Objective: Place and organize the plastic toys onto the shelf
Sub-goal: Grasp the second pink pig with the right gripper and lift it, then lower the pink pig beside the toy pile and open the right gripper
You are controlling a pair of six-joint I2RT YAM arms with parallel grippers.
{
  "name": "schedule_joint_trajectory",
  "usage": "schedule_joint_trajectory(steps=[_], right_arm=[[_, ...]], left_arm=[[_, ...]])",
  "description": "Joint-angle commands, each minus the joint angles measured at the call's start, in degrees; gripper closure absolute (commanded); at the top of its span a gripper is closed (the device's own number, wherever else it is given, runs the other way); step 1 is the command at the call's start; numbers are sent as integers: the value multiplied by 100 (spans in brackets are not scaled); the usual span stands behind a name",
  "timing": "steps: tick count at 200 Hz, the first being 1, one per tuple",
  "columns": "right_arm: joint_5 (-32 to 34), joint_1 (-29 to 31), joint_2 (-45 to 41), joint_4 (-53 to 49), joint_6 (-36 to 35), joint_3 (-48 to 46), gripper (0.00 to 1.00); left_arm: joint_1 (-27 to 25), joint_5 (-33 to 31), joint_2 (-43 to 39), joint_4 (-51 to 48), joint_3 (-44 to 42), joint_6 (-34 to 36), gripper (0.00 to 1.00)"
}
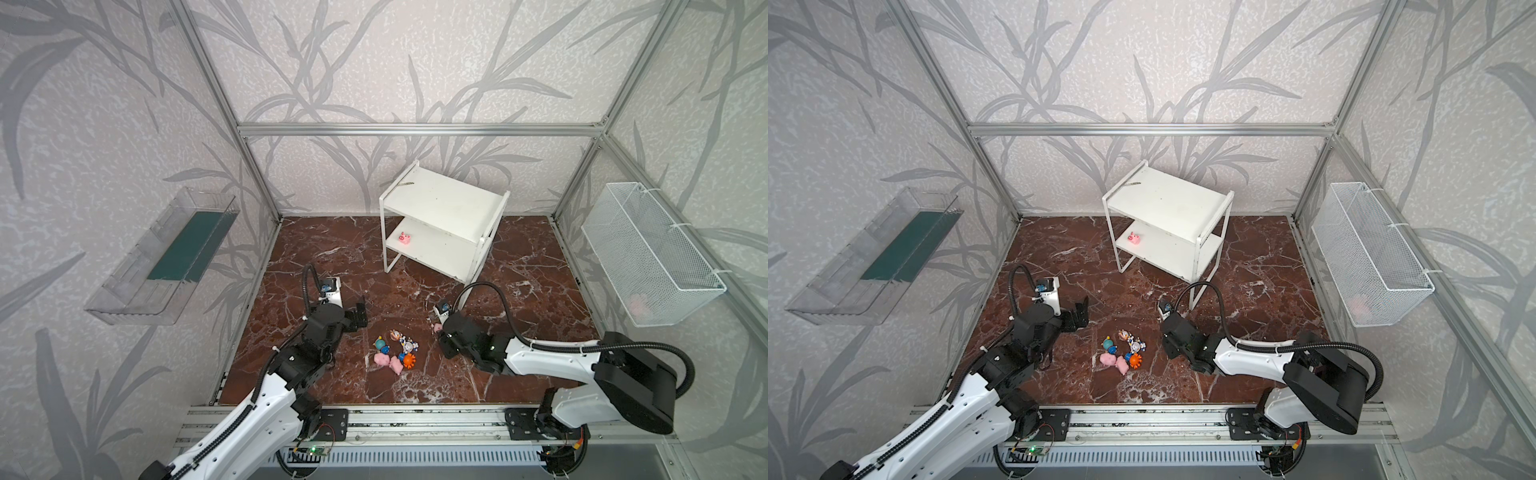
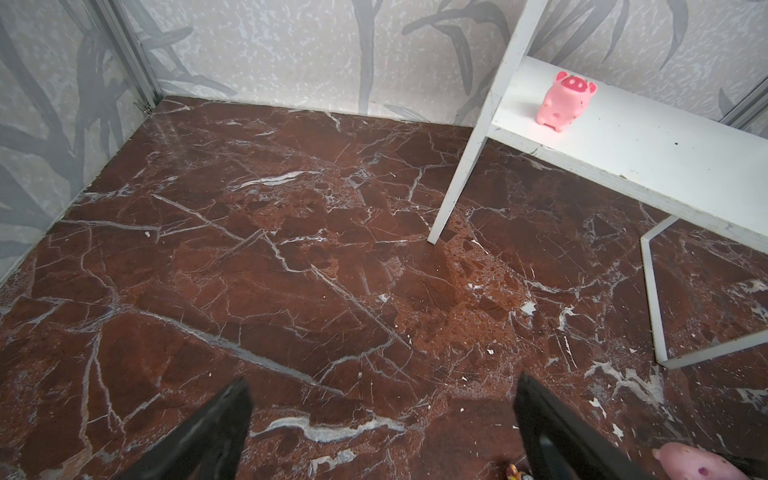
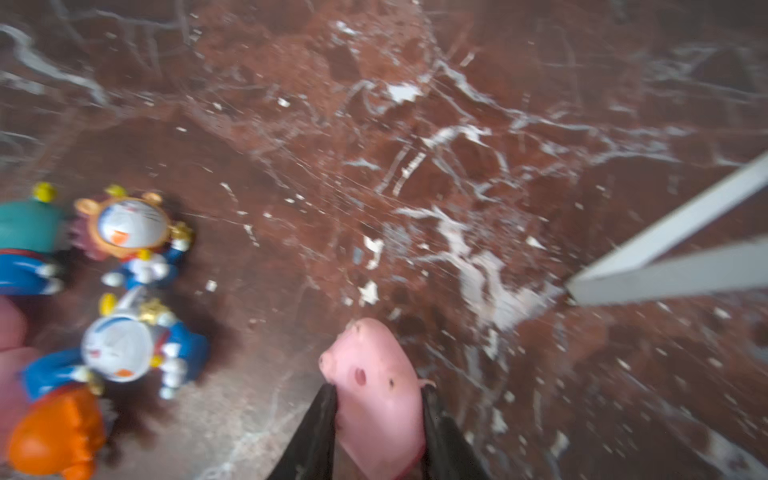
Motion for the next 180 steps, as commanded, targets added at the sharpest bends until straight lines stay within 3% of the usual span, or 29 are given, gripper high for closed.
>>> schedule_joint_trajectory(steps=[1, 69, 96, 120, 137, 147, 180], right_arm=[[1419, 433, -56, -740, 344, -88, 65], [1866, 1542, 695, -579, 16, -196, 62], [1784, 2205, 635, -220, -371, -328, 53], [1205, 2738, -99, 227, -776, -717, 32], [895, 2810, -765, 57, -769, -902, 23], [1033, 2782, -1240, -73, -559, -1047, 19], [771, 1696, -2832, -710, 401, -1469, 14]], left_arm=[[23, 3, -14, 129, 96, -3, 1], [18, 95, -66, 62, 153, 1, 1], [19, 111, -123, -1, 136, -17, 1], [19, 121, -180, 11, 96, -17, 1], [19, 153, -181, 81, 75, -17, 1], [18, 209, -174, 142, 57, -17, 1], [18, 252, -157, 197, 92, 1, 1]])
